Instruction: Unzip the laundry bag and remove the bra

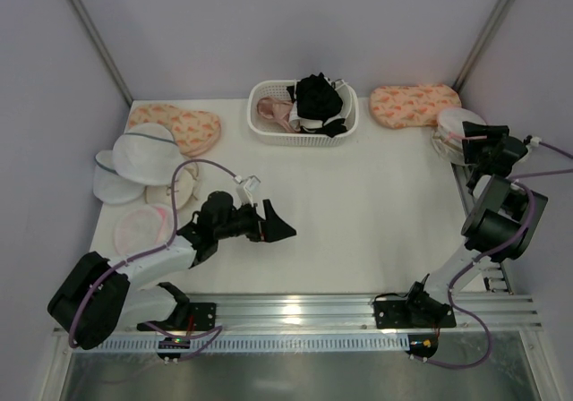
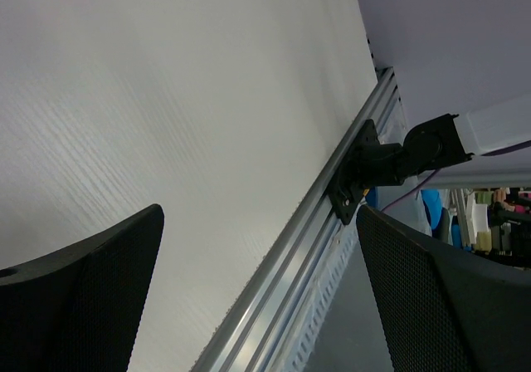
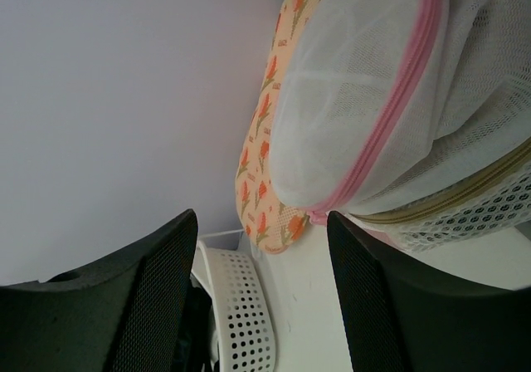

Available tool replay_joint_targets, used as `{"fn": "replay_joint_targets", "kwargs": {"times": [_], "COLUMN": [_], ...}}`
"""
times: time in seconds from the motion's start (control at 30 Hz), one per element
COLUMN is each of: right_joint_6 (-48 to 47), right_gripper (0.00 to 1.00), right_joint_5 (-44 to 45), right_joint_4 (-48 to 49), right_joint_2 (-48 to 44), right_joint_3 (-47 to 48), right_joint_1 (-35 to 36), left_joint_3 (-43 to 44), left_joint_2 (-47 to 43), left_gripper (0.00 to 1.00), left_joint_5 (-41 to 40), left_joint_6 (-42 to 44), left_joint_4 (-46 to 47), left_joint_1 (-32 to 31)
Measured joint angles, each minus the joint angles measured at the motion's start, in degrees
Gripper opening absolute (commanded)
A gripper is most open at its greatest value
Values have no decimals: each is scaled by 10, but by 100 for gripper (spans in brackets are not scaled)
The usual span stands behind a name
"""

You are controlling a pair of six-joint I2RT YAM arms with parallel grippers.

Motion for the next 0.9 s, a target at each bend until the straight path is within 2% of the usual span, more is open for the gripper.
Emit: {"fn": "replay_joint_targets", "kwargs": {"times": [0.47, 0.9], "right_joint_6": [-24, -24], "right_gripper": [65, 60], "right_joint_5": [56, 141], "right_joint_4": [-82, -87], "right_joint_2": [0, 7], "right_joint_3": [0, 40], "right_joint_1": [58, 82], "left_joint_3": [-21, -27], "left_joint_2": [0, -5], "left_gripper": [100, 100], "left_joint_5": [14, 14], "left_joint_6": [-2, -2], "left_joint_4": [31, 30], "left_joint_1": [0, 0]}}
